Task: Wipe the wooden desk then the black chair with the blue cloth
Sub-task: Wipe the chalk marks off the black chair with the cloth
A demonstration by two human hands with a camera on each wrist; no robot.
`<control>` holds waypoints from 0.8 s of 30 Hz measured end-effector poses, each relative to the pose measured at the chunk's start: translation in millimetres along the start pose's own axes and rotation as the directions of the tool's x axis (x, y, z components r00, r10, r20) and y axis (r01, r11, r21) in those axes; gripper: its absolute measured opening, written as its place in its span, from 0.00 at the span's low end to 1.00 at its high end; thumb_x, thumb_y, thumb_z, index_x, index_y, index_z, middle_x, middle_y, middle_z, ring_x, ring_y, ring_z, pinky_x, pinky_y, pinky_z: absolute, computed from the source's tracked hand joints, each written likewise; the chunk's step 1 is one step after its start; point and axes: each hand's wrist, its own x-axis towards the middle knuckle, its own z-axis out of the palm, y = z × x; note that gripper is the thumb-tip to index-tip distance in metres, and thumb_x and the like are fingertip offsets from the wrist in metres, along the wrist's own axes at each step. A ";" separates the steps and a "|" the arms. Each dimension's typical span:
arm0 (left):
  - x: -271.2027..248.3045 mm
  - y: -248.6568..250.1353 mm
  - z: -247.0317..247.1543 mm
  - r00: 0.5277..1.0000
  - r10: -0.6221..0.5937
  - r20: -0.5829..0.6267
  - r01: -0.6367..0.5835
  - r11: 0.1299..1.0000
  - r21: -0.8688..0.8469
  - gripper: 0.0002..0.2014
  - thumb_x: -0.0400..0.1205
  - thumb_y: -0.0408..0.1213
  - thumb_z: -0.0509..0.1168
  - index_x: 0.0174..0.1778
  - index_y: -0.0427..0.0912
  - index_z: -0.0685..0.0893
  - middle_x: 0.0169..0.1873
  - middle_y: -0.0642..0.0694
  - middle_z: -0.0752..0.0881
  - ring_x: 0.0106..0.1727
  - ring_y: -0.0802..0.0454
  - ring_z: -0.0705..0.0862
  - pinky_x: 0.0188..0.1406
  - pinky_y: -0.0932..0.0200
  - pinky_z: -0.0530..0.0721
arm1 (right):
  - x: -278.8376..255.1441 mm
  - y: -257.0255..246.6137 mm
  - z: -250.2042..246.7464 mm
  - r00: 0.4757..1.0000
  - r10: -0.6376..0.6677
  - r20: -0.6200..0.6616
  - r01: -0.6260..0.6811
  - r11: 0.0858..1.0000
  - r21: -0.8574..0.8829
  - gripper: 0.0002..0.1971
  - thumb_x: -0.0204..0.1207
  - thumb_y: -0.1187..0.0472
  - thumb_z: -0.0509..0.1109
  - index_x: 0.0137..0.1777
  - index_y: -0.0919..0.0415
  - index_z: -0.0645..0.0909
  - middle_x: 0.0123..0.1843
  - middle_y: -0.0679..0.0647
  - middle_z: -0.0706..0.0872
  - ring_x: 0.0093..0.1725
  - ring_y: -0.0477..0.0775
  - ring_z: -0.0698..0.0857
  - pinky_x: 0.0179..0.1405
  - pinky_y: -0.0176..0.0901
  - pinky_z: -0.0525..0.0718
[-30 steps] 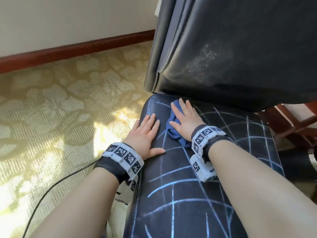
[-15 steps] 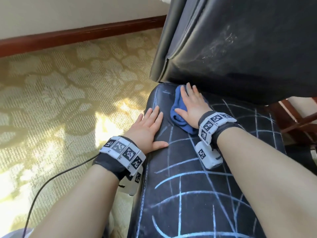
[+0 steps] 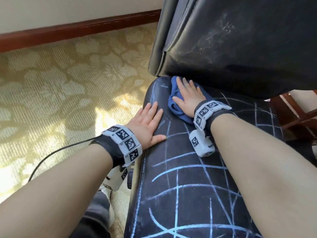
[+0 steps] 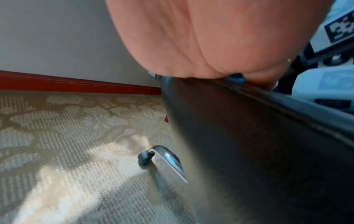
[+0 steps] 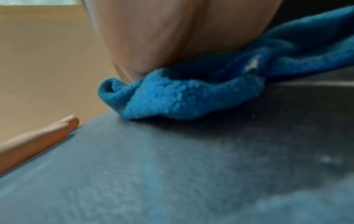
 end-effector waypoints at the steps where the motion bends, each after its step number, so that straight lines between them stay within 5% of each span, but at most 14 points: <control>1: -0.5 0.5 -1.1 1.000 -0.003 0.009 0.003 1.000 0.001 0.42 0.83 0.62 0.44 0.80 0.41 0.30 0.79 0.40 0.28 0.80 0.44 0.29 0.78 0.52 0.31 | 1.4 2.7 -0.2 0.998 0.060 -0.027 -0.059 0.998 0.034 0.34 0.84 0.48 0.52 0.83 0.56 0.40 0.85 0.57 0.46 0.83 0.60 0.46 0.80 0.56 0.46; 4: -1.6 1.8 -3.1 1.000 -0.019 0.011 0.018 1.000 0.015 0.41 0.83 0.62 0.44 0.80 0.43 0.30 0.79 0.42 0.28 0.80 0.45 0.29 0.79 0.52 0.31 | -1.3 -3.2 -0.8 0.995 0.098 0.001 -0.098 0.994 0.044 0.33 0.85 0.49 0.52 0.83 0.56 0.41 0.84 0.57 0.46 0.83 0.61 0.46 0.80 0.57 0.47; 8: -1.4 3.0 -0.9 0.999 -0.032 -0.001 0.032 0.999 0.029 0.41 0.83 0.63 0.43 0.80 0.44 0.30 0.79 0.43 0.28 0.80 0.46 0.28 0.78 0.52 0.31 | -1.3 -26.1 -0.1 0.995 -0.071 0.069 0.075 0.996 -0.056 0.31 0.86 0.52 0.49 0.83 0.53 0.38 0.85 0.55 0.39 0.83 0.59 0.39 0.80 0.52 0.40; 12: -0.4 3.4 0.8 1.000 -0.032 -0.001 0.032 0.998 0.047 0.40 0.83 0.64 0.42 0.80 0.44 0.30 0.79 0.44 0.27 0.80 0.46 0.28 0.78 0.52 0.30 | 15.0 -32.1 -15.0 0.987 -0.147 0.071 0.151 0.987 -0.059 0.30 0.86 0.54 0.50 0.83 0.55 0.40 0.85 0.56 0.42 0.83 0.59 0.42 0.80 0.52 0.44; 15: -0.7 4.8 0.1 0.999 -0.043 0.022 0.041 0.998 0.056 0.40 0.83 0.64 0.41 0.80 0.45 0.29 0.79 0.44 0.26 0.80 0.46 0.27 0.78 0.52 0.30 | 22.8 -22.6 -16.4 0.998 -0.067 0.009 0.067 0.998 0.020 0.30 0.85 0.55 0.52 0.83 0.59 0.44 0.84 0.58 0.51 0.82 0.60 0.51 0.79 0.54 0.50; 18: -2.2 5.4 -1.6 0.999 -0.045 0.023 0.043 0.997 0.071 0.40 0.83 0.64 0.41 0.80 0.44 0.30 0.79 0.44 0.27 0.80 0.46 0.28 0.78 0.51 0.31 | 17.1 -24.3 -12.2 0.998 -0.033 0.060 0.034 0.999 -0.012 0.30 0.86 0.56 0.51 0.83 0.58 0.43 0.84 0.59 0.47 0.82 0.61 0.47 0.78 0.53 0.48; 21: -3.1 6.5 -0.7 0.998 -0.055 0.024 0.053 0.995 0.085 0.40 0.83 0.64 0.41 0.81 0.43 0.31 0.79 0.43 0.27 0.80 0.45 0.28 0.78 0.51 0.31 | 8.6 -40.7 -12.4 0.975 -0.178 0.136 0.190 0.979 -0.079 0.29 0.86 0.57 0.50 0.83 0.55 0.42 0.84 0.58 0.40 0.82 0.62 0.39 0.79 0.53 0.41; 24: -2.7 8.7 1.1 0.996 -0.079 0.043 0.075 0.994 0.084 0.40 0.83 0.64 0.40 0.81 0.43 0.31 0.79 0.42 0.28 0.80 0.44 0.27 0.78 0.50 0.30 | 23.1 -55.5 -19.1 0.927 -0.317 0.201 0.355 0.914 -0.198 0.25 0.87 0.58 0.48 0.83 0.53 0.49 0.85 0.57 0.43 0.82 0.64 0.41 0.78 0.56 0.44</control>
